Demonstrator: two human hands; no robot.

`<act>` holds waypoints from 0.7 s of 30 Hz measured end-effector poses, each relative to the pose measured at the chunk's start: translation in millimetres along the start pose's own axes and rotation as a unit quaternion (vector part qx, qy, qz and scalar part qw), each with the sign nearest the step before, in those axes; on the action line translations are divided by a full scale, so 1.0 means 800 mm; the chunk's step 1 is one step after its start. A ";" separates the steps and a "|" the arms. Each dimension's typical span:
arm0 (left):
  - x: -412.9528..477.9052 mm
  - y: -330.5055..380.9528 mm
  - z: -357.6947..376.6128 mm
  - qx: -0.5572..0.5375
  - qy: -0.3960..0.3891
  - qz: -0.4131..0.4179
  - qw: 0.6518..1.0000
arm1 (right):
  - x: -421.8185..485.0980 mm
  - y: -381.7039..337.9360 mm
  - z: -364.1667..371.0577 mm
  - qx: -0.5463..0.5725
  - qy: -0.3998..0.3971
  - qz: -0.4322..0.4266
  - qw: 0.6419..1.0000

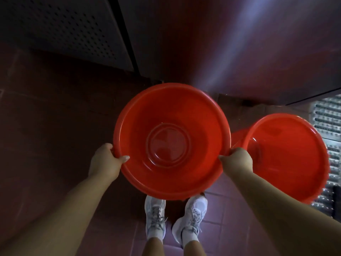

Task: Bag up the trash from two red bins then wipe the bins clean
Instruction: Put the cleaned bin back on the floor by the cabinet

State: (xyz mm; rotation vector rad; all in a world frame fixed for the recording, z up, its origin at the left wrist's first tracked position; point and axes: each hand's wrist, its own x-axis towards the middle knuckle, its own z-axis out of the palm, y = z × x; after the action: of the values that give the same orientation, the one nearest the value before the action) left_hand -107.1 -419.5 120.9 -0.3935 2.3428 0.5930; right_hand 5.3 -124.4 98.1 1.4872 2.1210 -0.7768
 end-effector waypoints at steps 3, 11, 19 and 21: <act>0.029 -0.005 0.023 0.002 0.003 0.017 1.000 | 0.024 0.003 0.025 -0.015 0.011 0.005 1.000; 0.077 -0.012 0.070 0.009 -0.003 0.032 0.999 | 0.080 0.006 0.063 -0.040 0.040 0.014 0.998; 0.096 -0.026 0.097 0.014 0.010 0.047 0.999 | 0.097 0.021 0.090 -0.025 0.055 0.041 0.997; 0.095 -0.028 0.096 0.035 0.009 0.050 0.998 | 0.092 0.020 0.088 -0.022 0.048 0.043 0.998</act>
State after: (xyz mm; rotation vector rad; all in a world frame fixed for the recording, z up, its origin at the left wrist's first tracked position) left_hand -110.6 -408.0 11.5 -0.2506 2.4045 0.5546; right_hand -1.6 -115.4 -4.2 1.6105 2.1140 -0.6353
